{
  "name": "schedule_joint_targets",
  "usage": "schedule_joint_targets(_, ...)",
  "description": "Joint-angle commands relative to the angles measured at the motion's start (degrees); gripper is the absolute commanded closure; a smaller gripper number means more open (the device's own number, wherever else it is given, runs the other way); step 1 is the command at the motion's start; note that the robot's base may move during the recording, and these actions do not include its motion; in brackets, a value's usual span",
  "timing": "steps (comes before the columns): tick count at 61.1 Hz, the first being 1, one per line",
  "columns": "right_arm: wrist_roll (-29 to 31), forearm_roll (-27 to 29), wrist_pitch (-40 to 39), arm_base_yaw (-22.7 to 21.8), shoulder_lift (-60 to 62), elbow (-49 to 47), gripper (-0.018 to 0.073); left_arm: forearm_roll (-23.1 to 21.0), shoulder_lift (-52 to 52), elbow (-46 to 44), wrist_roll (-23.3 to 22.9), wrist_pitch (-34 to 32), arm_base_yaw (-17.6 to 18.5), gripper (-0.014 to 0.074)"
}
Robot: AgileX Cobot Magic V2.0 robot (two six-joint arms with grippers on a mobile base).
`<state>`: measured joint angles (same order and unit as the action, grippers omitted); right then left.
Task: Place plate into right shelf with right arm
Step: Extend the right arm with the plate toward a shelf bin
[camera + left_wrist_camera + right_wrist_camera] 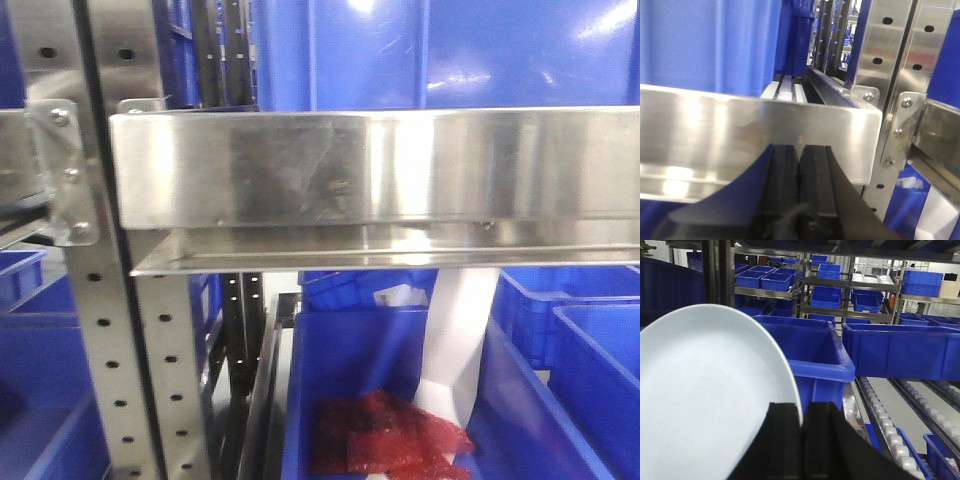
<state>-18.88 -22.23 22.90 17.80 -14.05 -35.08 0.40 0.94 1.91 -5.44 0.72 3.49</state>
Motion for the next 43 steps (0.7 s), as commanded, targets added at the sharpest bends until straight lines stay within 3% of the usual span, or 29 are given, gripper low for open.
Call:
schedule_joint_targets(1, 0.5, -1.2, -5.2, -0.2, -0.6, -2.0, 0.0505, 0.0, 0.7, 0.4, -0.3, -5.1, 0.4, 0.0643)
schedule_joint_targets(43, 0.4, -1.2, -7.1, -0.2, -0.6, -2.4, 0.0505, 0.0, 0.7, 0.4, -0.3, -5.1, 0.4, 0.0643)
